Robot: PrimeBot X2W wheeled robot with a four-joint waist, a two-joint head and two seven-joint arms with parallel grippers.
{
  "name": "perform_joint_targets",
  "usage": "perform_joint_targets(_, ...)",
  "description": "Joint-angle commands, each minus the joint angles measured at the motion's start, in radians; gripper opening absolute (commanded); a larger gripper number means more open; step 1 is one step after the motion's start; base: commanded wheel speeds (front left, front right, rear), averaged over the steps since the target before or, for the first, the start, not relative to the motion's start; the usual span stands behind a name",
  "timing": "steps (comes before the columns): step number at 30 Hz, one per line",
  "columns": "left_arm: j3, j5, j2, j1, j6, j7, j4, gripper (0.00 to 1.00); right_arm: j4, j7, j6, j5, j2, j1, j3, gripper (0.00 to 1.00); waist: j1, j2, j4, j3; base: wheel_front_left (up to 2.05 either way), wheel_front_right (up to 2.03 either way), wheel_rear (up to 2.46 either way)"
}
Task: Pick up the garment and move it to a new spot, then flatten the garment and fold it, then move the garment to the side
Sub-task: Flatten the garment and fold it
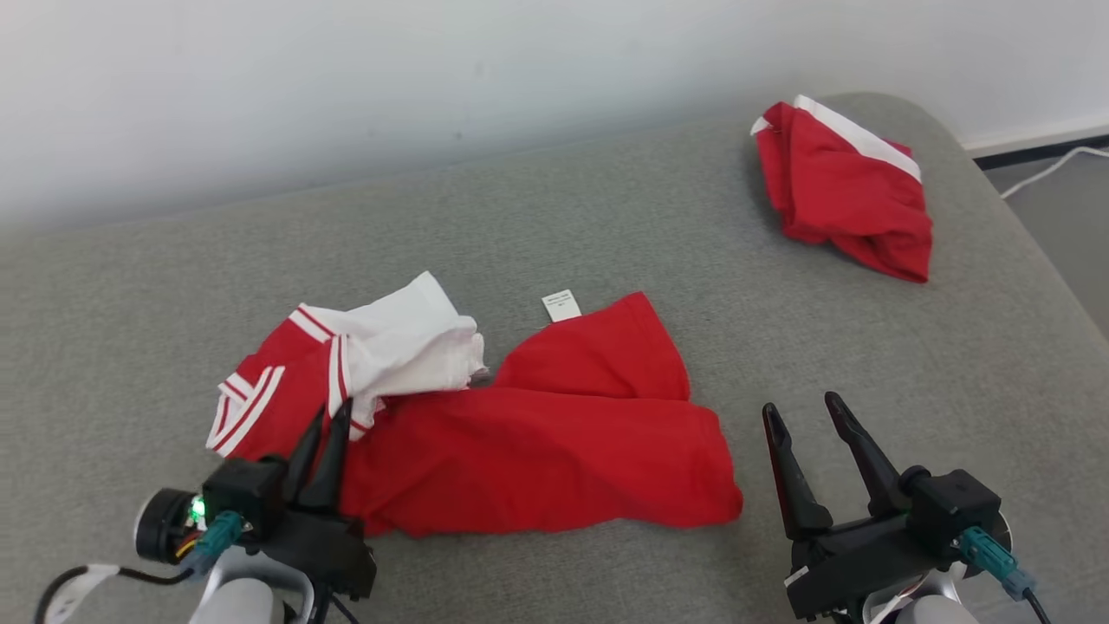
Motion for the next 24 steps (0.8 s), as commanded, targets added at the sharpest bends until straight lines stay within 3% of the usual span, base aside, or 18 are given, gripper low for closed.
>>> perform_joint_targets(1, 0.010, -0.007, 0.006, 0.020, 0.005, -0.003, -0.026, 0.00, 0.001, -0.002, 0.000, 0.005, -0.002, 0.007, 0.006, 1.00, -0.0001, -0.0001, 0.034, -0.011, 0.00, 0.00, 0.00)
perform_joint_targets(11, 0.060, -0.058, -0.015, 0.177, 0.014, -0.003, -0.211, 0.00, 0.011, -0.002, 0.000, 0.018, -0.006, 0.016, 0.018, 1.00, -0.0001, -0.0001, 0.168, -0.044, 0.00, 0.00, 0.00)
perform_joint_targets(18, 0.128, -0.092, -0.021, 0.268, 0.021, -0.003, -0.255, 0.00, 0.018, -0.002, 0.000, 0.022, -0.007, 0.014, 0.033, 1.00, -0.0001, -0.0001, 0.218, -0.057, 0.00, 0.00, 0.00)
perform_joint_targets(19, 0.139, -0.096, -0.021, 0.276, 0.020, -0.003, -0.257, 0.02, 0.019, -0.002, 0.000, 0.023, -0.007, 0.014, 0.034, 1.00, -0.0001, -0.0001, 0.220, -0.058, 0.00, 0.00, 0.00)
perform_joint_targets(21, 0.166, -0.111, -0.024, 0.289, 0.020, -0.003, -0.261, 0.21, 0.020, -0.002, 0.000, 0.025, -0.007, 0.014, 0.038, 1.00, -0.0001, -0.0001, 0.222, -0.060, 0.00, 0.00, 0.00)
perform_joint_targets(23, 0.178, -0.114, -0.026, 0.300, 0.017, -0.003, -0.258, 0.22, 0.020, -0.002, 0.000, 0.027, -0.007, 0.014, 0.039, 1.00, -0.0001, -0.0001, 0.222, -0.061, 0.00, 0.00, 0.00)
perform_joint_targets(24, 0.185, -0.113, -0.027, 0.309, 0.016, -0.003, -0.253, 0.27, 0.020, -0.002, 0.000, 0.027, -0.007, 0.015, 0.039, 1.00, -0.0001, -0.0001, 0.222, -0.061, 0.00, 0.00, 0.00)
